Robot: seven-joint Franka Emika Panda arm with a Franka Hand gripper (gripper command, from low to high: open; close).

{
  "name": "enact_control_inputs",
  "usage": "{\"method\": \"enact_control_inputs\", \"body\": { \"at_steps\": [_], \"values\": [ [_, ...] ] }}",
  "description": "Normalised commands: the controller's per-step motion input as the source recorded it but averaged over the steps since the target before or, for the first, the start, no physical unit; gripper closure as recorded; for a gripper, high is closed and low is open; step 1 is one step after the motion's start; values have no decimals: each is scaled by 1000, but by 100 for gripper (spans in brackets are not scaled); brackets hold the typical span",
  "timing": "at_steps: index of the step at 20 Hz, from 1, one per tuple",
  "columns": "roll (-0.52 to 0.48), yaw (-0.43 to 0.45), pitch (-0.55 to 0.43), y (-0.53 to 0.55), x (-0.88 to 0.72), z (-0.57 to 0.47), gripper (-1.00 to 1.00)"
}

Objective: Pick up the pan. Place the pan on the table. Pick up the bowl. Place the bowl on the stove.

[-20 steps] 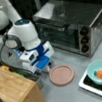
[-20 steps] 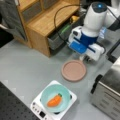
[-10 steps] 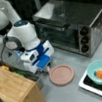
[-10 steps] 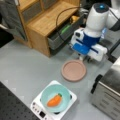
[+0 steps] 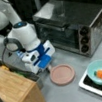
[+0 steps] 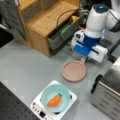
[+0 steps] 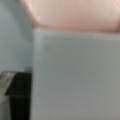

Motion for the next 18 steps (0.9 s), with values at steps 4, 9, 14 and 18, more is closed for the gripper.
{"method": "enact_control_inputs", "body": {
  "at_steps": [4, 9, 14, 18],
  "values": [
    [140, 116, 16, -304, -164, 133, 100],
    [182, 141, 73, -344, -214, 292, 100],
    [217, 133, 166, -429, -255, 557, 100],
    [216, 97, 253, -612, -267, 681, 100]
  ]
}}
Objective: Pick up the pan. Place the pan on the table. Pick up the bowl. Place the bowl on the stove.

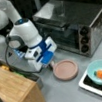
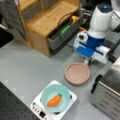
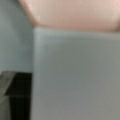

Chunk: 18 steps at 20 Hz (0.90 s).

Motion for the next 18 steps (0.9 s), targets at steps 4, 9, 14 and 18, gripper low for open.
{"method": "enact_control_inputs", "body": {
  "at_steps": [4, 9, 14, 18],
  "values": [
    [213, 100, 330, -735, -281, 689, 100],
    [262, 119, 332, -796, -235, 575, 100],
    [304, 93, 217, -551, -120, 320, 100],
    [182, 41, 121, -173, 17, 86, 100]
  ]
}}
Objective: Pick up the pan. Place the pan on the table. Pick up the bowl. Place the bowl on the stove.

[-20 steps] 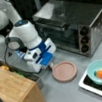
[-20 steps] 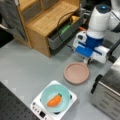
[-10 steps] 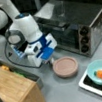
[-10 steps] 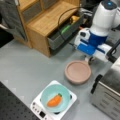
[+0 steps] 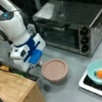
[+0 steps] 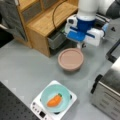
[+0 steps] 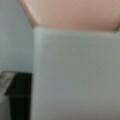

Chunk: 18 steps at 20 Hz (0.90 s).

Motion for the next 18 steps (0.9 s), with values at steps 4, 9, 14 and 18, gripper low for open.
{"method": "enact_control_inputs", "body": {
  "at_steps": [4, 9, 14, 18],
  "values": [
    [125, -3, 103, -44, 73, 79, 100],
    [119, -29, 112, -50, 89, 154, 100],
    [117, -42, 152, -75, 95, 272, 100],
    [100, -64, 180, -93, 132, 328, 100]
  ]
}}
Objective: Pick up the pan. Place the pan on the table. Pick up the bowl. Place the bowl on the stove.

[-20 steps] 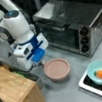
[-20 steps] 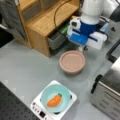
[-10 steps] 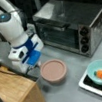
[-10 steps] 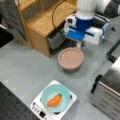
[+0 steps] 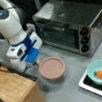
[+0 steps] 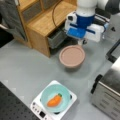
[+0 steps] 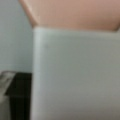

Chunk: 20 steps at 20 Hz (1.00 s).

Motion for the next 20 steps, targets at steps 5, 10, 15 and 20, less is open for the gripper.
{"method": "enact_control_inputs", "body": {
  "at_steps": [5, 10, 15, 20],
  "values": [
    [76, -75, 174, -87, 205, 257, 100],
    [65, -78, 189, -77, 226, 263, 100],
    [59, -80, 196, -67, 224, 277, 100],
    [42, -92, 191, -43, 234, 270, 100]
  ]
}}
